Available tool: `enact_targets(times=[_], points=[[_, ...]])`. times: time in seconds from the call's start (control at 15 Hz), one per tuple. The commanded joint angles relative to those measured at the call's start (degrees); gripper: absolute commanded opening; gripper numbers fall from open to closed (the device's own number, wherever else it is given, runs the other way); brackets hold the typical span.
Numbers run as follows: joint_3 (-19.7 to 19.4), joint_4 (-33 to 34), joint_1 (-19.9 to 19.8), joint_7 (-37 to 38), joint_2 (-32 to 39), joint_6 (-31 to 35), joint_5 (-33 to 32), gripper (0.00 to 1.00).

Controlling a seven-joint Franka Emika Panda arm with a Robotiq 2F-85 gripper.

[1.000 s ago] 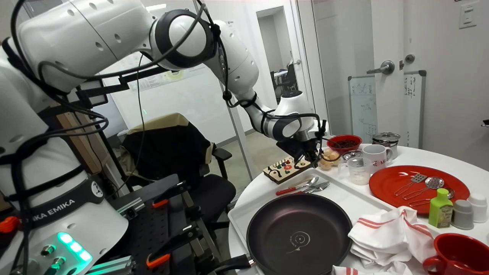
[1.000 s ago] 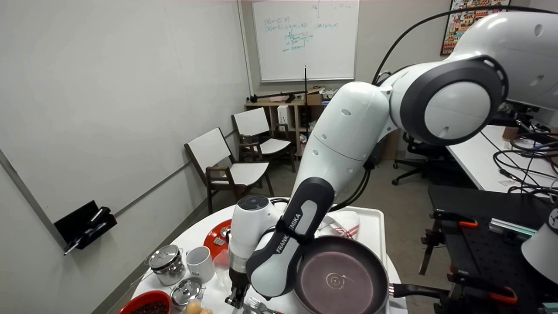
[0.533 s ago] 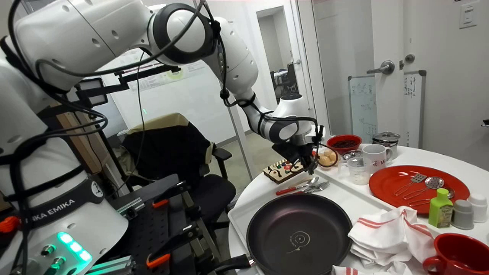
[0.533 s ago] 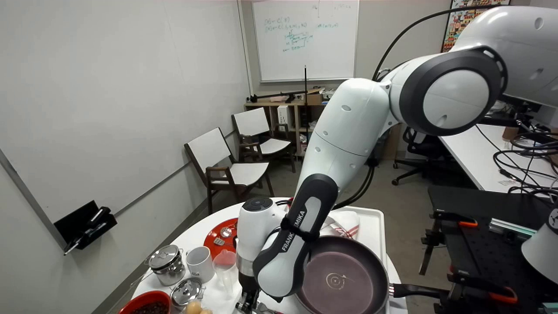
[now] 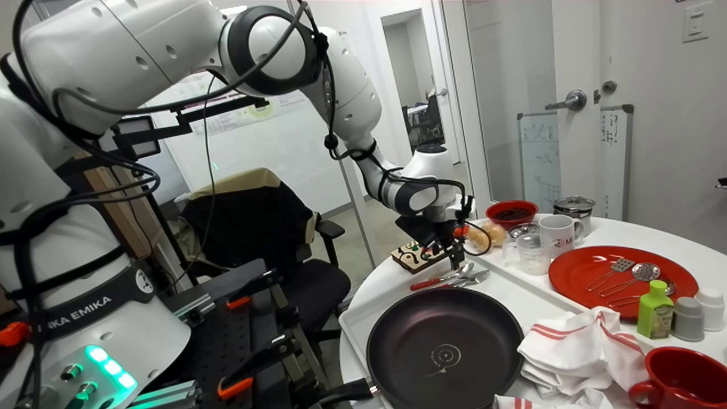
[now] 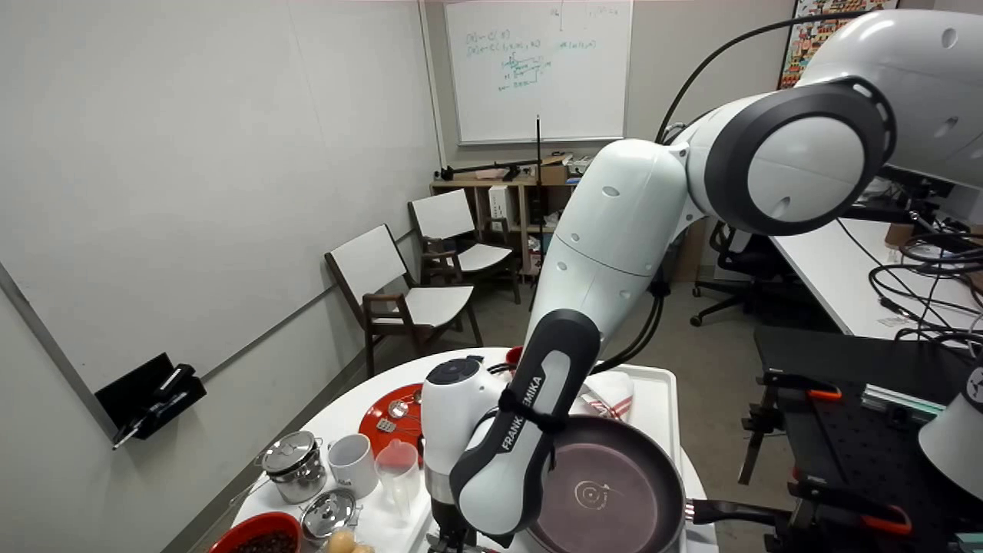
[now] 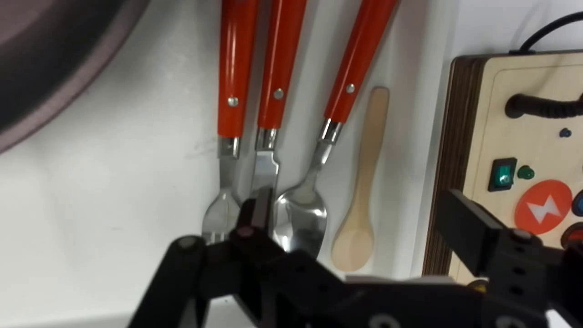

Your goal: Put the fork and knife in the red cup and move it to the right

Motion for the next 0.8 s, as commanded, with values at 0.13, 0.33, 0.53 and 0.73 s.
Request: enact_targets(times=[0.13, 0.33, 0.53, 0.73], points=[[2.1, -0.6, -1.5, -1.6, 0.0, -3.4, 0.5, 1.0], [2.5, -1.4, -1.4, -1.2, 0.3, -3.2, 0.7, 1.0], [2.4, -2.5, -1.2, -0.5, 0.6, -2.6, 0.9, 1.0], [2.3, -3.0, -1.5, -0.4, 0.8, -2.9, 1.1, 1.0]])
